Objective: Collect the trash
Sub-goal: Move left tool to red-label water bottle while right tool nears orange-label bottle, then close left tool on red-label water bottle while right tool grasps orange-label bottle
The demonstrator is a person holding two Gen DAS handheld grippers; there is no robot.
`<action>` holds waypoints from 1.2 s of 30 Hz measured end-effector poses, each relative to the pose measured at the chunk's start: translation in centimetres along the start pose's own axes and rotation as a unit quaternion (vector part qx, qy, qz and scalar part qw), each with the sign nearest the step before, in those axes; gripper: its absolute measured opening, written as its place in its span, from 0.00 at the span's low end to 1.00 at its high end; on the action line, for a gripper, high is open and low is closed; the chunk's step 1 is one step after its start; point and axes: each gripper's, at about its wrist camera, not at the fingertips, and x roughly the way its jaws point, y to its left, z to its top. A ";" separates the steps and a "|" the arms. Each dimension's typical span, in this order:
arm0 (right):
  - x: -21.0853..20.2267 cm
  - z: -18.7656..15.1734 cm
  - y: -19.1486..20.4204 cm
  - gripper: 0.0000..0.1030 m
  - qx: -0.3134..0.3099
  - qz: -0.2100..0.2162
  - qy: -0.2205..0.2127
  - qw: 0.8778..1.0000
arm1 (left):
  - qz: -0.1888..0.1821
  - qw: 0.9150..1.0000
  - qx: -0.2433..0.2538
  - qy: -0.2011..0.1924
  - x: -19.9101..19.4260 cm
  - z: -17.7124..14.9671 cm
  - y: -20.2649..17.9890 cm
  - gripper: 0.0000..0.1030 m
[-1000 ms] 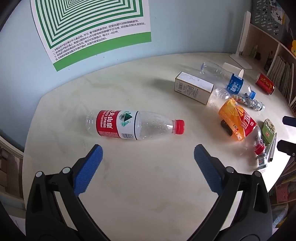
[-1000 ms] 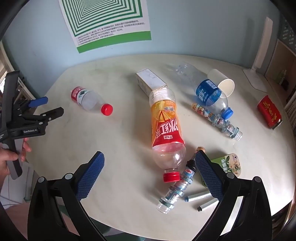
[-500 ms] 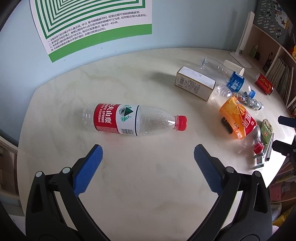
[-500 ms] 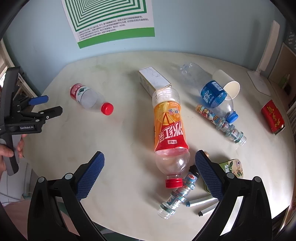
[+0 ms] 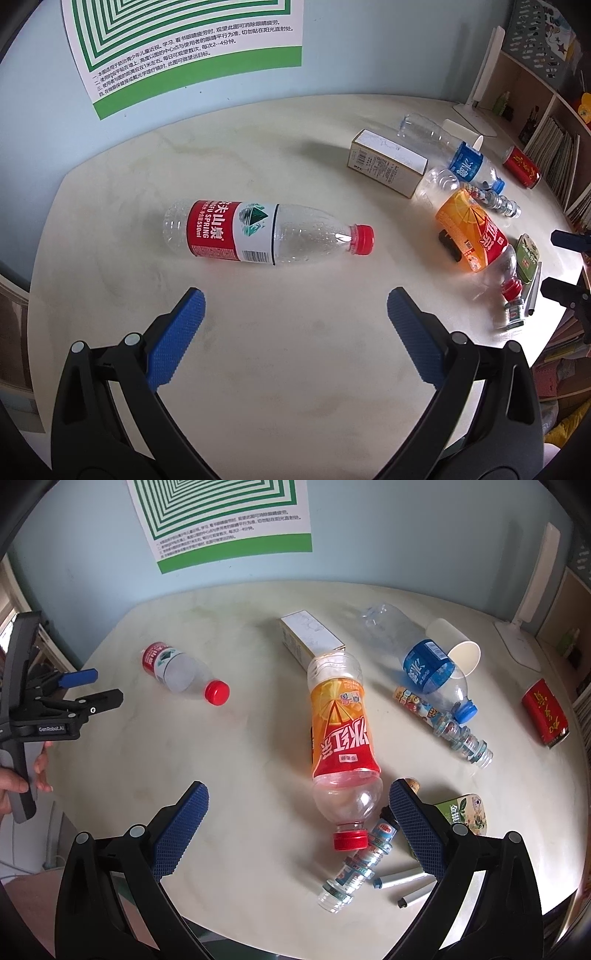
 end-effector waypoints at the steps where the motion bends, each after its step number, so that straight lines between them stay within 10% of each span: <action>1: 0.0 0.0 0.0 0.94 0.000 0.000 0.000 1.000 | -0.002 1.000 0.002 -0.003 -0.2 0.0 0.0 0.94; 36: 0.3 0.7 0.7 0.94 -0.057 0.043 0.012 0.997 | -0.043 0.983 0.176 0.024 0.9 0.0 -3.7 0.94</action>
